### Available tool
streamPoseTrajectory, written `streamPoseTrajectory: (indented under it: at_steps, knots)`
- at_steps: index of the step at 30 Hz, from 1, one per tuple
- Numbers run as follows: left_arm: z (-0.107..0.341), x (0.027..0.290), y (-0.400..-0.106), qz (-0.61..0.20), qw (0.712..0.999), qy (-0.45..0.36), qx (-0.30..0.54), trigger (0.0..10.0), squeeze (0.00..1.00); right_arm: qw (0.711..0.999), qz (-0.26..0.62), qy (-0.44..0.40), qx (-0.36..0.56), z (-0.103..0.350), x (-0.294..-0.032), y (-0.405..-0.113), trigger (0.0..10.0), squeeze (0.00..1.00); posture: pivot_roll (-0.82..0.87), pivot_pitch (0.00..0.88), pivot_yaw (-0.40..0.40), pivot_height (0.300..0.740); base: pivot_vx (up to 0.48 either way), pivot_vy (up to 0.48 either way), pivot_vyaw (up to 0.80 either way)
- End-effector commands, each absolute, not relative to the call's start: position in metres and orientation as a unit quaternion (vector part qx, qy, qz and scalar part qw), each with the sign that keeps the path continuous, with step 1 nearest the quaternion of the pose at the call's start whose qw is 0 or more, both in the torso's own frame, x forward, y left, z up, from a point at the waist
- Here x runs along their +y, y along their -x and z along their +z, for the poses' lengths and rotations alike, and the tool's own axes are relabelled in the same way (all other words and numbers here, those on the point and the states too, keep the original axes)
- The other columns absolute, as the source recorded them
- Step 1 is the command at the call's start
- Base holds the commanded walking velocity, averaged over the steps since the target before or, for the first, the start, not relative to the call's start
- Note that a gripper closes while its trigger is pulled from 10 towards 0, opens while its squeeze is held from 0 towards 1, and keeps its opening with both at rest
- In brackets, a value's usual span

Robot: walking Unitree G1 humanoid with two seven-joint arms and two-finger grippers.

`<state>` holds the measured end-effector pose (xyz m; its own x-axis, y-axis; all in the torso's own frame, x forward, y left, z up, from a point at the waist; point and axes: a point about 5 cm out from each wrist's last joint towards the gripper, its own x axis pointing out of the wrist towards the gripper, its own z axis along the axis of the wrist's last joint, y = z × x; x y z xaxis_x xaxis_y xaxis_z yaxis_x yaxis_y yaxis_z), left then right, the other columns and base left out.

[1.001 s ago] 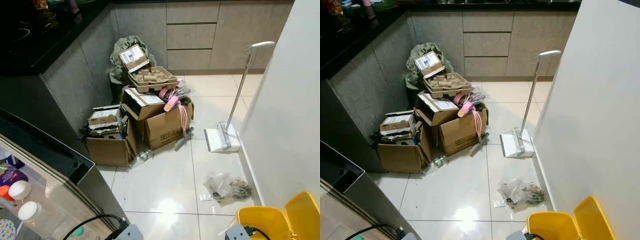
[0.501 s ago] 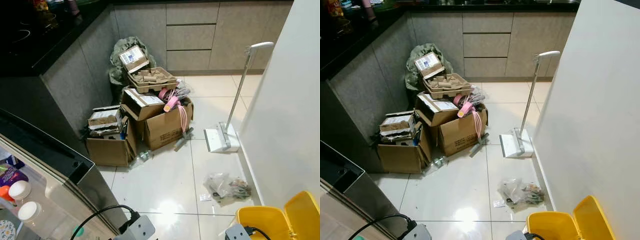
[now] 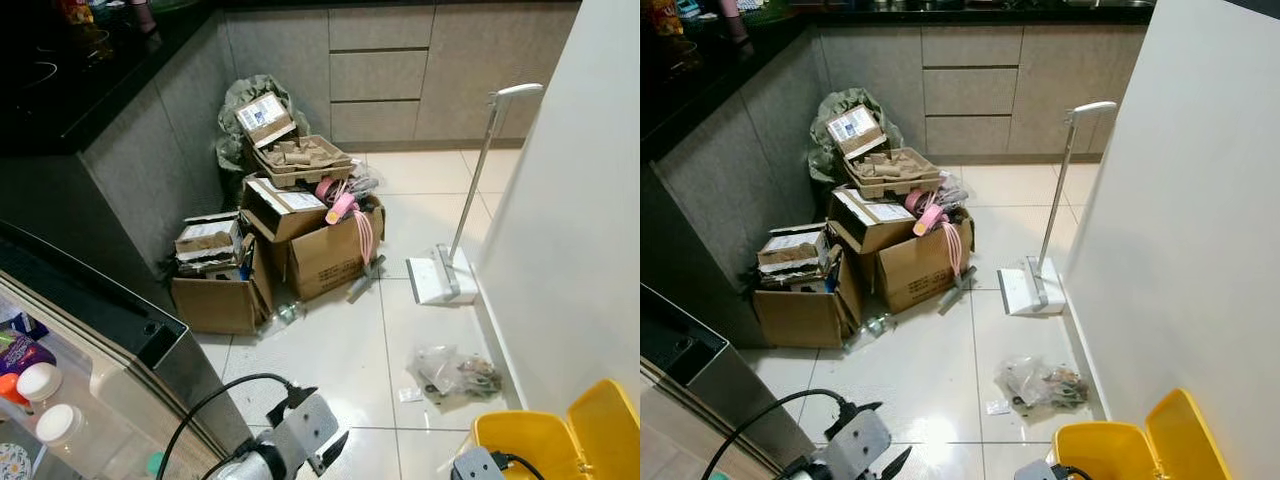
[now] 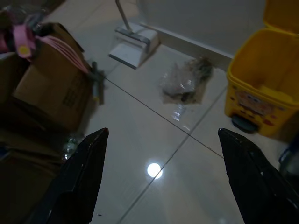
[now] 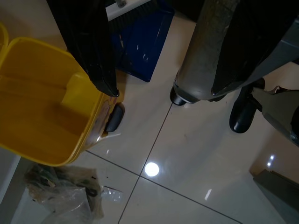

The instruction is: Restocking fridge

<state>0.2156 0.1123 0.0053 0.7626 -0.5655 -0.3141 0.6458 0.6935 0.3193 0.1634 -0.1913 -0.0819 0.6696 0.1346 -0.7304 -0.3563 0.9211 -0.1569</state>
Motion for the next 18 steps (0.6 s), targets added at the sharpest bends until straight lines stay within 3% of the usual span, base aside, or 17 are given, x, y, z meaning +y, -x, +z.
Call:
streamPoseTrajectory:
  at_steps: [1, 4, 9, 18]
  knots:
    - [-0.001, 0.111, -0.215, -0.3, 0.926, -0.19, 0.126, 10.0, 0.0, 0.9, 0.128, 0.142, 0.39, -0.083, -0.194, -0.16, 10.0, 0.0, -0.1, 0.071, 0.009, 0.74, 0.0, 0.0, 0.0]
    - [-0.003, 0.113, -0.217, -0.274, 0.932, -0.192, 0.142, 10.0, 0.0, 0.901, 0.128, 0.142, 0.39, -0.083, -0.194, -0.16, 10.0, 0.0, -0.1, 0.071, 0.009, 0.74, 0.0, 0.0, 0.0]
    - [-0.005, 0.133, -0.221, -0.166, 0.945, -0.221, 0.176, 10.0, 0.0, 0.9, 0.127, 0.142, 0.392, -0.084, -0.194, -0.159, 10.0, 0.0, -0.1, 0.068, 0.013, 0.74, 0.0, 0.0, 0.0]
    - [-0.005, 0.169, -0.225, -0.038, 0.937, -0.277, 0.208, 10.0, 0.0, 0.9, 0.128, 0.14, 0.393, -0.085, -0.192, -0.158, 10.0, 0.0, -0.1, 0.072, 0.02, 0.74, 0.0, 0.0, 0.0]
